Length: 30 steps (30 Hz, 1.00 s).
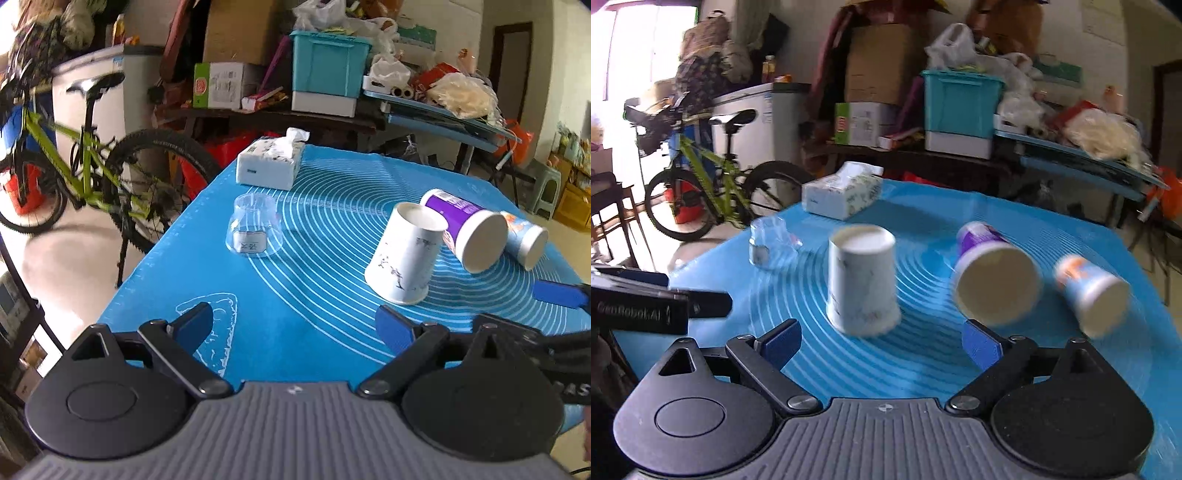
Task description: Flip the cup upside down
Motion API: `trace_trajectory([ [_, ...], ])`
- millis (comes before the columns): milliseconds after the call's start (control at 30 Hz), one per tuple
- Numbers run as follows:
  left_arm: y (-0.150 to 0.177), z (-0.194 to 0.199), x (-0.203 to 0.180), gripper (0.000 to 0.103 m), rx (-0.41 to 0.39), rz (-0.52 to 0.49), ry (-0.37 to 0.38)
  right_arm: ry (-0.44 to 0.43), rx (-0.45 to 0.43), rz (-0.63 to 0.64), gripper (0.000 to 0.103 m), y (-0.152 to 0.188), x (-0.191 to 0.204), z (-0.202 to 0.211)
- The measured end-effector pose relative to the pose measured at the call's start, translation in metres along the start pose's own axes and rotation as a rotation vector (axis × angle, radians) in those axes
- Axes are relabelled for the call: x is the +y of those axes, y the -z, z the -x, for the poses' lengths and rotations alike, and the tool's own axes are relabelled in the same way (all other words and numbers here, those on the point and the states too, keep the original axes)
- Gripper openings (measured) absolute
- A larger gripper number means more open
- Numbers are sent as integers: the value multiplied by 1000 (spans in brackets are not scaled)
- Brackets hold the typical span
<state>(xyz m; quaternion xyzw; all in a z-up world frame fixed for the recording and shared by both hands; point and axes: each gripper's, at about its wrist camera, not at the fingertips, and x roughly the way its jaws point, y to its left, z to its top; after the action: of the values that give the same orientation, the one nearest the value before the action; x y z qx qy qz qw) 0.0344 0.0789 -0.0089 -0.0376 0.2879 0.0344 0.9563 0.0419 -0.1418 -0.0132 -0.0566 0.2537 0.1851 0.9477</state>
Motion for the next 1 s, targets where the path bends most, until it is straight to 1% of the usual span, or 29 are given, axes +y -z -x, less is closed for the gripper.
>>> trace_trajectory([
  [167,11,15,-22,94,-45,-99,-15,21,13,-87,95,19,-14,26],
  [233,16,19,-31,94,-61,-139,-7,38,10,-113,95,25,-18,34],
  [333,21,22,-39,94,-59,-170,15,60,5,-128,95,32,-21,43],
  [433,24,22,-44,94,-55,-180,24,72,7,-135,95,35,-23,48],
  [700,25,21,-46,94,-51,-168,38,93,5,-124,95,36,-22,55],
  [1000,26,20,-46,94,-41,-159,52,88,2,-115,94,36,-20,55],
])
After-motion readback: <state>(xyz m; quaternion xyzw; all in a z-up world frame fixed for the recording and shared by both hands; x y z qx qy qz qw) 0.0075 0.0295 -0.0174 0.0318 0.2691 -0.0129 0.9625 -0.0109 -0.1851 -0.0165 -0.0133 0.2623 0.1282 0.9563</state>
